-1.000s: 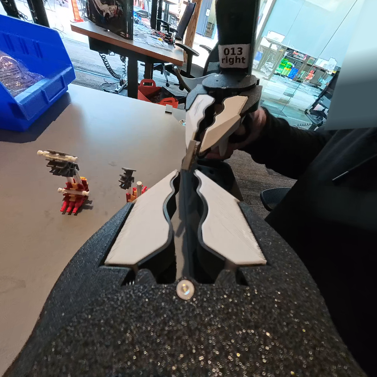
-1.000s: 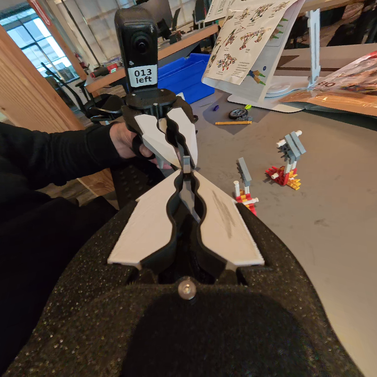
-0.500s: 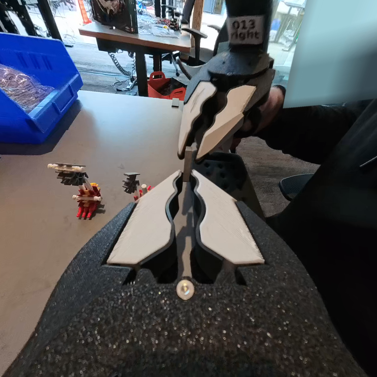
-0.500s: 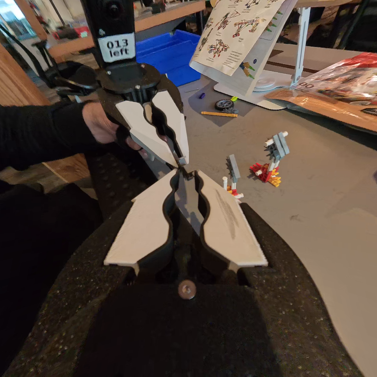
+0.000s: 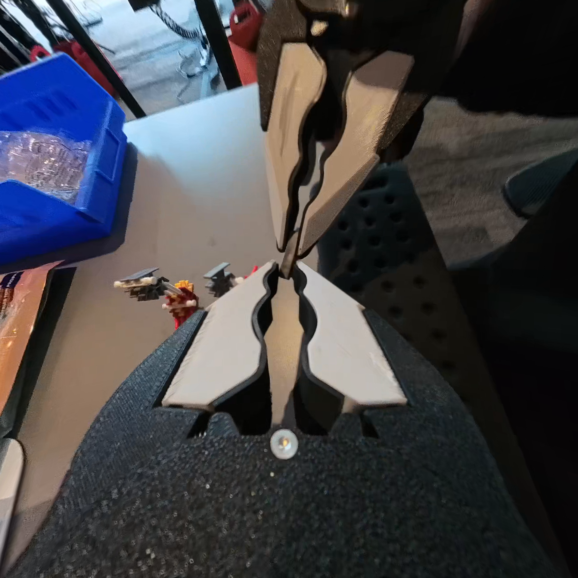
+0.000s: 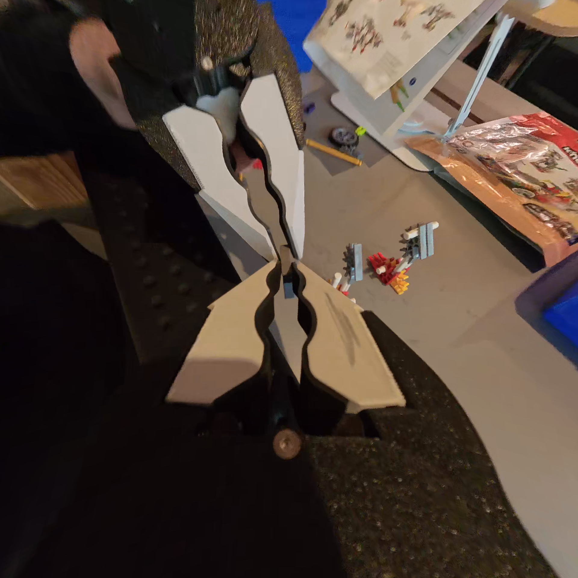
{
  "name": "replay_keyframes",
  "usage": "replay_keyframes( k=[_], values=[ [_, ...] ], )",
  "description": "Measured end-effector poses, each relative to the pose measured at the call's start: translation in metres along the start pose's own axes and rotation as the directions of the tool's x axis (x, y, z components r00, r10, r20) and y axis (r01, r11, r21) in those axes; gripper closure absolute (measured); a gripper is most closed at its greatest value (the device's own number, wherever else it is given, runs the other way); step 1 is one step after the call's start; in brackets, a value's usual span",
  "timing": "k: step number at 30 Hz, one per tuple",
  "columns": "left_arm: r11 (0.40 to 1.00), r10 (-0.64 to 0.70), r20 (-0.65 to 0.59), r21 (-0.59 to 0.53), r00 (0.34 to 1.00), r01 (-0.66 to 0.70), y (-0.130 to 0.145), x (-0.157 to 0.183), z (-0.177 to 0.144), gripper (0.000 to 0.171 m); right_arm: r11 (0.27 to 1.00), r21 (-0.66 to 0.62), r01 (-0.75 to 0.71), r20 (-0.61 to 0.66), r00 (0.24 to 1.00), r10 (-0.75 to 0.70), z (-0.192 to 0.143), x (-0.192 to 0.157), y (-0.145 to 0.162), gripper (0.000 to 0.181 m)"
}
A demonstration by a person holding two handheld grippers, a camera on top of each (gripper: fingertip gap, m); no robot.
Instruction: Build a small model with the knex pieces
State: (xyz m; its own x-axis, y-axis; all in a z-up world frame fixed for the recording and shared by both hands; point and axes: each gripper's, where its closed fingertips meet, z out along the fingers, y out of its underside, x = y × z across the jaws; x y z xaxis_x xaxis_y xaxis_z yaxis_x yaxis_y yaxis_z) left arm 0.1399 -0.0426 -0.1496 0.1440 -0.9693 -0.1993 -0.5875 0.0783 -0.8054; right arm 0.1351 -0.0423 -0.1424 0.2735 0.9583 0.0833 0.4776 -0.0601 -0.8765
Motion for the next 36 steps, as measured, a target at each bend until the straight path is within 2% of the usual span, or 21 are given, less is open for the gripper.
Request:
replay_keyframes(
  k=[5, 9, 13, 17, 20, 25, 32, 33, 36],
  values=[
    [0.978, -0.158, -0.027, 0.135, 0.987, 0.160, -0.007, -0.014, -0.009, 0.152, 0.944, 0.224, -0.242, 0.100, 0.969, 0.225, -0.013, 0.012, -0.019, 0.176],
    [0.945, -0.231, -0.097, 0.215, 0.968, 0.247, -0.016, -0.010, -0.009, 0.160, 0.915, 0.268, -0.300, 0.145, 0.952, 0.270, -0.010, 0.010, -0.021, 0.176],
    [0.934, -0.252, -0.120, 0.231, 0.960, 0.273, -0.015, -0.010, -0.009, 0.165, 0.903, 0.273, -0.332, 0.168, 0.940, 0.296, -0.008, 0.010, -0.020, 0.174],
    [0.964, -0.207, -0.081, 0.154, 0.975, 0.218, -0.004, -0.013, -0.004, 0.165, 0.902, 0.274, -0.334, 0.128, 0.942, 0.310, -0.013, 0.025, -0.019, 0.165],
    [0.980, -0.180, -0.043, 0.082, 0.983, 0.183, 0.006, -0.018, -0.002, 0.166, 0.920, 0.223, -0.322, 0.064, 0.947, 0.316, -0.017, 0.045, -0.006, 0.146],
    [0.994, -0.102, 0.001, -0.040, 0.995, 0.102, 0.021, -0.025, 0.003, 0.166, 0.969, 0.073, -0.235, 0.050, 0.971, 0.232, -0.006, 0.042, 0.018, 0.157],
    [0.993, -0.026, -0.041, -0.115, 0.999, 0.021, 0.019, -0.021, 0.005, 0.166, 0.994, 0.043, -0.096, 0.043, 0.995, 0.094, 0.015, 0.025, 0.011, 0.163],
    [0.993, -0.015, -0.051, -0.119, 0.999, 0.008, 0.017, -0.019, 0.005, 0.166, 0.997, 0.026, -0.074, 0.047, 0.996, 0.073, 0.017, 0.024, 0.012, 0.172],
    [0.992, 0.003, -0.034, -0.127, 0.999, -0.007, 0.014, -0.024, 0.004, 0.165, 0.998, 0.020, -0.053, 0.055, 0.997, 0.052, 0.017, 0.024, 0.010, 0.175]
  ],
)
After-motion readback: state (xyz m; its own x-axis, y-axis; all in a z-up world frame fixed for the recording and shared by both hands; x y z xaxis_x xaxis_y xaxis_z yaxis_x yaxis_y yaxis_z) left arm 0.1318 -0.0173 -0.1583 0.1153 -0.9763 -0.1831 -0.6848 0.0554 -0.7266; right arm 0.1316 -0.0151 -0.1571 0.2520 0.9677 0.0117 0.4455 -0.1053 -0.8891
